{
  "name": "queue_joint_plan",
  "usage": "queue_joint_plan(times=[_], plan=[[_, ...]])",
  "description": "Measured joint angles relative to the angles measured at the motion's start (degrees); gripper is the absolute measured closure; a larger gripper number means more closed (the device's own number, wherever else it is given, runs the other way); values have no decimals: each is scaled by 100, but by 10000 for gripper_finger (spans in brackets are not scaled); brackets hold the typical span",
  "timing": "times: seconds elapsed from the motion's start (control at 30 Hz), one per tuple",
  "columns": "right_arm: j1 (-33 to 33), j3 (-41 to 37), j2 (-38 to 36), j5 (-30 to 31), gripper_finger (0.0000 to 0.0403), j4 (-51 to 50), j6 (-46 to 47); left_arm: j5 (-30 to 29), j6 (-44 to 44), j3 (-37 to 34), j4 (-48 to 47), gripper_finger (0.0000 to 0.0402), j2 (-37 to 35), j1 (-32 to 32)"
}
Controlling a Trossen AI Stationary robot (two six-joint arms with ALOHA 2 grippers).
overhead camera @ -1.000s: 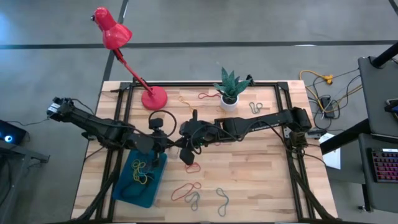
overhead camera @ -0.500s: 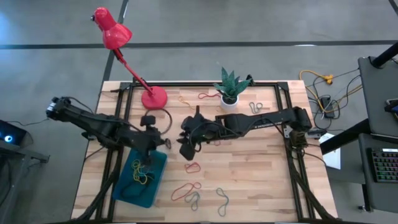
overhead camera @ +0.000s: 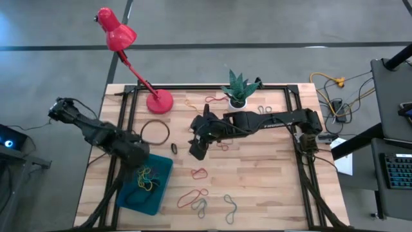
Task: Pick and place rubber bands into bin
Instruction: Put the blue rubber band into the blue bin, then put the black rubber band into the blue bin
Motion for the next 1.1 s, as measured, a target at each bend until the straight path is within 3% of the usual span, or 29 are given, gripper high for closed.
queue_joint_plan(times=[0.13,0.2,0.3,0.43,0.77,0.93,1.1], plan=[[-158,-298,22,-416,204,25,389,-218,-575,-660,325,402,21,-302],[-196,-437,24,-426,204,116,351,-594,-897,-1009,551,402,20,-370],[-201,-609,24,-414,204,239,-136,-1200,-1134,-1409,837,400,24,-438],[-121,-768,24,-373,204,255,-578,-1213,-1141,-1601,1211,368,89,-455],[-89,-865,24,-381,204,195,-669,-500,-851,-1162,1259,226,150,-455],[39,-843,-14,-388,204,-270,-443,-1104,-666,-549,1220,211,136,-255],[386,-835,-70,123,204,-1389,381,-1374,-935,-500,1233,211,138,734]])
